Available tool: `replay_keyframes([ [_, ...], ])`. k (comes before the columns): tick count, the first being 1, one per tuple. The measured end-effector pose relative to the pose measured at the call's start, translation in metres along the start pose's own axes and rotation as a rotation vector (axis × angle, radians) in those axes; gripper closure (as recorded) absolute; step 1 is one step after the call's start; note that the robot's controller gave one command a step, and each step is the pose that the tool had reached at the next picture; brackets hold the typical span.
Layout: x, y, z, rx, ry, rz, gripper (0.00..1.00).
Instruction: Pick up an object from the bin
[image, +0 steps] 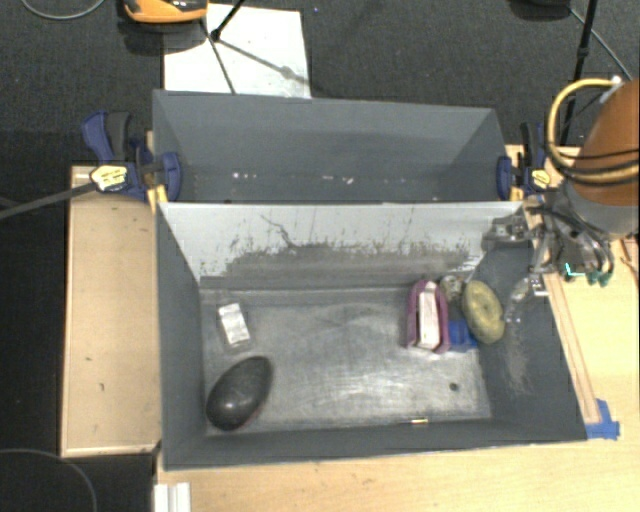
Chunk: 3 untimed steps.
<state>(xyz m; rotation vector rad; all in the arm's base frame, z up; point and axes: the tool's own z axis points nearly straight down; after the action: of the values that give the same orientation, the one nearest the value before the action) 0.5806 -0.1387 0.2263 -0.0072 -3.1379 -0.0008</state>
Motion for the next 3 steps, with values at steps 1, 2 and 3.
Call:
replay_keyframes([
  [1,-0.001,0.002,0.121,-0.001,-0.001,-0.123,0.00],
  [2,-0.008,0.064,0.156,0.000,-0.005,-0.138,0.00],
  [3,-0.006,0.117,0.138,0.001,-0.010,-0.573,0.00],
])
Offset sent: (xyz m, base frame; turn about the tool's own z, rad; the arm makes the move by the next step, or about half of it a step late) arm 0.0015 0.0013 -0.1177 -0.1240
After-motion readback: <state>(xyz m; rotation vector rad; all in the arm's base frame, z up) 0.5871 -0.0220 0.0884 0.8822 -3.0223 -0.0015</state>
